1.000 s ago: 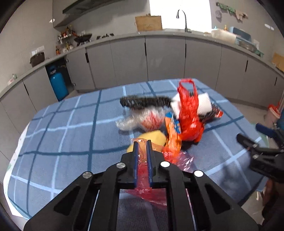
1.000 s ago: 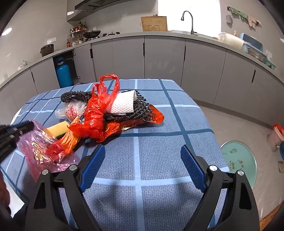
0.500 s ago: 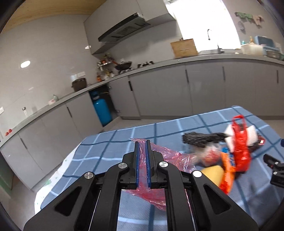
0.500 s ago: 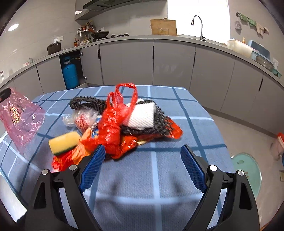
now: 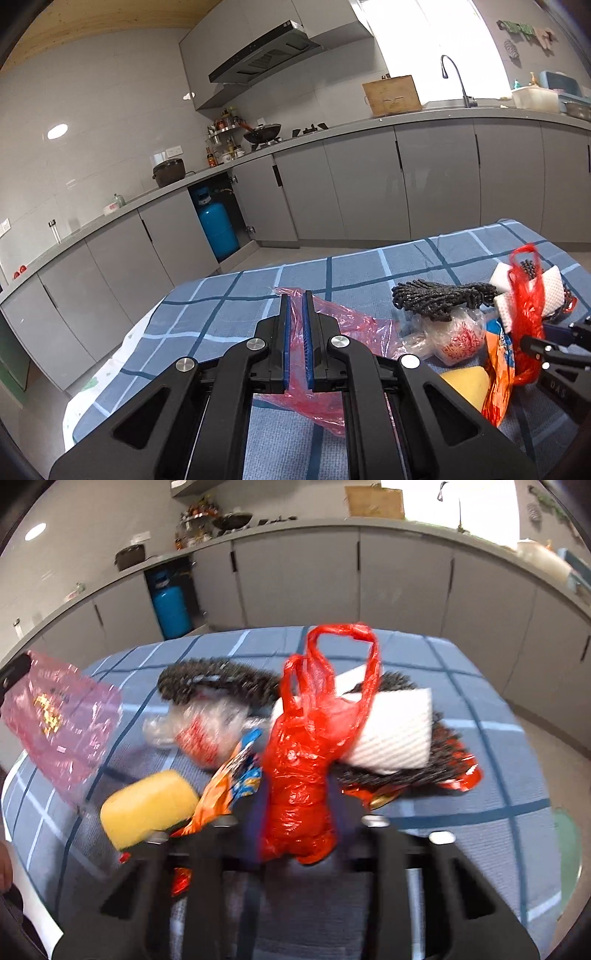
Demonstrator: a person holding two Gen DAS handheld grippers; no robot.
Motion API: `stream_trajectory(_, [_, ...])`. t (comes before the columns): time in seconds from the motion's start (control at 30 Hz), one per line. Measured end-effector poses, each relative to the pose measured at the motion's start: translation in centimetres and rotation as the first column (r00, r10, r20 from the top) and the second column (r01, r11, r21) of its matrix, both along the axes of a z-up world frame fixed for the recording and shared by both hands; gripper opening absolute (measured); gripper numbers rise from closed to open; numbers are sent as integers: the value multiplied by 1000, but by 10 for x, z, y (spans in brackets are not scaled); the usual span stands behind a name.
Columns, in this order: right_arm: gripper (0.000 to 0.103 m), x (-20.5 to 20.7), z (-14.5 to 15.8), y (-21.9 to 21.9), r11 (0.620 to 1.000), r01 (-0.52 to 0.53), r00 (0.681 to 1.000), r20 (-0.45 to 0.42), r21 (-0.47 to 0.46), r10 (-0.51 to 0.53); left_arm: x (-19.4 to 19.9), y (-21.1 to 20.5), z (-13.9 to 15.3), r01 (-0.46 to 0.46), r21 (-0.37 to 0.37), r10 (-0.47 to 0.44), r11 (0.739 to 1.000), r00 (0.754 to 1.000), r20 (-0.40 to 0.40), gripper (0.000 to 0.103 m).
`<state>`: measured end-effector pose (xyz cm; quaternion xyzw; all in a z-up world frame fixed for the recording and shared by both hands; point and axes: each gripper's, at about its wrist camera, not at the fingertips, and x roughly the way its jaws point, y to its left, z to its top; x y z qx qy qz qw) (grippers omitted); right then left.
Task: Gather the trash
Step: 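Grasp the pink plastic bag with the left gripper while the right gripper grasps the red bag, then carry both bags over the green bucket and open both grippers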
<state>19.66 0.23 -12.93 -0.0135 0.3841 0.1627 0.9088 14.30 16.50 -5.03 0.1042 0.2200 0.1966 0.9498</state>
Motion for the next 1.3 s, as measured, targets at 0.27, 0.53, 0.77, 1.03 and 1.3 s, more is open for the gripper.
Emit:
stream_trajectory(0.27, [20, -32, 43, -7, 999, -20, 992, 124, 45, 14, -4, -6, 16, 21, 1, -22, 1000, 999, 38, 7])
stream_trajectory(0.53, [20, -38, 56, -43, 998, 59, 986, 152, 30, -62, 4, -47, 31, 119, -1, -119, 993, 991, 57, 7])
stream_trajectory(0.77, [20, -44, 59, -96, 986, 156, 974, 156, 57, -163, 14, -104, 33, 242, -2, -242, 970, 969, 53, 7])
stream_trajectory(1.03, [20, -46, 52, -162, 956, 282, 946, 143, 82, -291, 21, -181, 28, 393, 23, -394, 919, 918, 40, 7])
stream_trajectory(1.3, [20, -50, 35, -224, 915, 394, 909, 110, 85, -402, 33, -244, 19, 503, 26, -503, 864, 864, 18, 7])
